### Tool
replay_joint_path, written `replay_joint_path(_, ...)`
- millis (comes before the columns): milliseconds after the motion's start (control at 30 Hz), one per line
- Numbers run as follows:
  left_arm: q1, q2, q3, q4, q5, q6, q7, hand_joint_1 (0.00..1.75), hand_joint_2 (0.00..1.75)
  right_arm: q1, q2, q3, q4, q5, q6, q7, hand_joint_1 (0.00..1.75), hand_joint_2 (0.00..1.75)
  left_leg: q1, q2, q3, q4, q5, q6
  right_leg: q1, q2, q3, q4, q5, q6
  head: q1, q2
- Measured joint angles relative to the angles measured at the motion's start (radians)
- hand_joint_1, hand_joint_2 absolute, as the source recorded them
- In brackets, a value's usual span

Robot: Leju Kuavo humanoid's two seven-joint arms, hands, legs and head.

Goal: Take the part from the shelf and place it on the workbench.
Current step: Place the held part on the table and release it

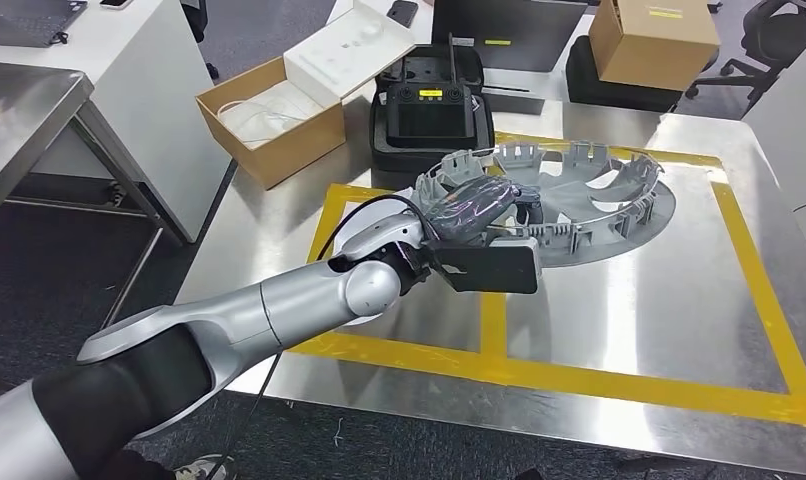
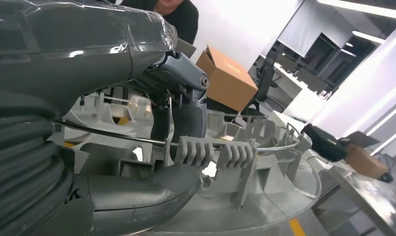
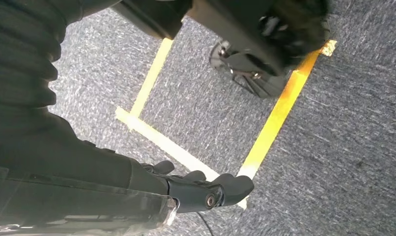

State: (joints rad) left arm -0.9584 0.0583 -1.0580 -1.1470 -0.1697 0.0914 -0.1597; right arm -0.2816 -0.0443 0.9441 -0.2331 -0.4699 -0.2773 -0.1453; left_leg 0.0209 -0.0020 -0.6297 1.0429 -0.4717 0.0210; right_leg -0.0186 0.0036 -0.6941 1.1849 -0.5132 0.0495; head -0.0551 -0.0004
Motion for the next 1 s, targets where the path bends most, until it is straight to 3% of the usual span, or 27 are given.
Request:
replay_joint_path(33, 0.0, -0.002, 0.0, 0.008, -0.003, -0.004, -0.001, 1.75, 1.75, -0.002, 0.0, 0.001, 0.0, 0.001, 0.002, 0.0, 0.0, 1.75, 0.0, 0.0, 0.0, 0.0, 0.0, -0.004, 0.0, 0.0, 0.034, -0.067, 0.026, -0.002, 0.0, 0.0)
replay_joint_path(100, -0.001, -0.007, 0.0, 0.027, -0.009, -0.017, 0.001, 1.75, 1.75, -0.006, 0.0, 0.001, 0.0, 0.004, 0.004, 0.0, 0.0, 1.75, -0.001, 0.001, -0.002, -0.001, 0.002, -0.017, 0.004, 0.0, 0.079, -0.159, 0.05, -0.011, 0.0, 0.0)
replay_joint_path(200, -0.001, -0.013, 0.0, 0.057, -0.012, -0.028, -0.002, 1.75, 1.75, -0.007, 0.0, 0.001, 0.0, 0.006, 0.005, 0.0, 0.0, 1.75, 0.001, 0.005, -0.002, -0.007, 0.003, -0.038, 0.008, 0.002, 0.081, -0.174, 0.051, -0.034, -0.001, 0.0)
replay_joint_path(267, -0.001, -0.016, 0.002, 0.07, -0.01, -0.026, -0.025, 1.75, 1.75, -0.008, 0.0, 0.002, 0.0, 0.009, 0.006, 0.0, 0.0, 1.75, 0.002, 0.005, -0.018, 0.028, -0.027, -0.045, 0.007, 0.001, 0.084, -0.184, 0.059, -0.049, -0.002, 0.0)
replay_joint_path(367, 0.001, -0.015, 0.006, 0.081, 0.003, -0.024, -0.049, 1.75, 1.75, -0.008, -0.001, 0.003, 0.0, 0.013, 0.009, 0.001, 0.0, 1.75, 0.002, 0.002, -0.098, 0.203, -0.116, -0.044, 0.013, 0.0, 0.085, -0.187, 0.062, -0.06, -0.002, 0.0)
replay_joint_path(400, 0.001, -0.014, 0.008, 0.085, 0.007, -0.024, -0.049, 1.75, 1.75, -0.007, 0.0, 0.003, 0.0, 0.015, 0.01, 0.002, 0.0, 1.75, 0.001, 0.001, -0.119, 0.246, -0.126, -0.043, 0.015, 0.0, 0.085, -0.186, 0.061, -0.061, -0.002, 0.0)
replay_joint_path(433, 0.001, -0.013, 0.009, 0.088, 0.009, -0.024, -0.049, 1.75, 1.75, -0.006, 0.0, 0.003, 0.0, 0.015, 0.01, 0.002, 0.0, 1.75, -0.001, 0.001, -0.125, 0.257, -0.118, -0.042, 0.017, 0.0, 0.085, -0.185, 0.06, -0.062, -0.002, 0.0)
replay_joint_path(467, 0.001, -0.013, 0.01, 0.091, 0.01, -0.024, -0.049, 1.75, 1.75, -0.005, 0.0, 0.004, 0.0, 0.016, 0.011, 0.002, 0.0, 1.75, -0.002, 0.001, -0.112, 0.231, -0.093, -0.039, 0.018, 0.001, 0.085, -0.182, 0.059, -0.062, -0.002, 0.0)
replay_joint_path(533, 0.0, -0.013, 0.011, 0.093, 0.012, -0.024, -0.049, 1.75, 1.75, -0.005, 0.0, 0.004, 0.0, 0.018, 0.011, 0.002, 0.0, 1.75, -0.005, 0.002, -0.052, 0.114, -0.029, -0.031, 0.021, 0.003, 0.084, -0.174, 0.053, -0.06, -0.002, 0.0)
replay_joint_path(600, 0.0, -0.015, 0.012, 0.095, 0.018, -0.026, -0.05, 1.75, 1.75, -0.005, 0.0, 0.004, 0.0, 0.019, 0.011, 0.002, 0.0, 1.75, -0.009, 0.002, -0.008, 0.026, -0.006, -0.023, 0.023, 0.005, 0.079, -0.164, 0.049, -0.052, -0.001, 0.0)
replay_joint_path(700, 0.0, -0.021, 0.014, 0.102, 0.044, -0.045, -0.066, 1.75, 1.75, -0.005, 0.0, 0.004, 0.0, 0.024, 0.012, 0.008, 0.0, 1.75, -0.011, -0.001, -0.001, 0.006, -0.007, -0.013, 0.021, 0.006, 0.074, -0.162, 0.047, -0.039, -0.001, 0.0)
replay_joint_path(767, 0.0, -0.032, 0.014, 0.104, 0.053, -0.064, -0.079, 1.75, 1.75, -0.005, 0.001, 0.005, 0.0, 0.03, 0.015, 0.013, 0.0, 1.75, -0.006, -0.002, 0.0, 0.002, -0.002, -0.004, 0.018, 0.004, 0.062, -0.13, 0.021, -0.027, 0.002, 0.0)
replay_joint_path(867, 0.0, -0.061, 0.009, 0.107, 0.056, -0.089, -0.088, 1.75, 1.75, -0.009, 0.004, 0.005, -0.001, 0.039, 0.021, 0.019, 0.0, 1.75, -0.003, -0.003, 0.0, 0.001, -0.001, 0.002, 0.011, 0.001, -0.011, 0.037, -0.064, -0.008, 0.005, 0.0)
replay_joint_path(900, 0.0, -0.071, 0.006, 0.11, 0.056, -0.097, -0.089, 1.75, 1.75, -0.011, 0.005, 0.006, -0.001, 0.041, 0.023, 0.019, 0.0, 1.75, -0.003, -0.004, 0.001, 0.001, -0.001, 0.002, 0.009, 0.001, -0.035, 0.088, -0.079, -0.005, 0.005, 0.0)
replay_joint_path(933, 0.0, -0.08, 0.003, 0.113, 0.056, -0.106, -0.089, 1.75, 1.75, -0.013, 0.006, 0.007, -0.001, 0.042, 0.024, 0.02, 0.0, 1.75, -0.003, -0.004, 0.001, 0.001, -0.001, 0.002, 0.008, 0.001, -0.047, 0.107, -0.077, -0.004, 0.005, 0.0)
replay_joint_path(967, 0.0, -0.09, 0.0, 0.117, 0.056, -0.116, -0.089, 1.75, 1.75, -0.014, 0.007, 0.009, -0.001, 0.043, 0.025, 0.02, 0.0, 1.75, -0.003, -0.004, 0.001, 0.001, -0.002, 0.002, 0.007, 0.001, -0.041, 0.09, -0.055, -0.004, 0.005, 0.0)
replay_joint_path(1000, -0.001, -0.098, -0.004, 0.121, 0.056, -0.124, -0.089, 1.75, 1.75, -0.016, 0.008, 0.012, -0.001, 0.045, 0.026, 0.021, 0.0, 1.75, -0.003, -0.004, 0.002, 0.002, -0.002, 0.001, 0.006, 0.001, -0.018, 0.037, -0.02, -0.005, 0.005, 0.0)
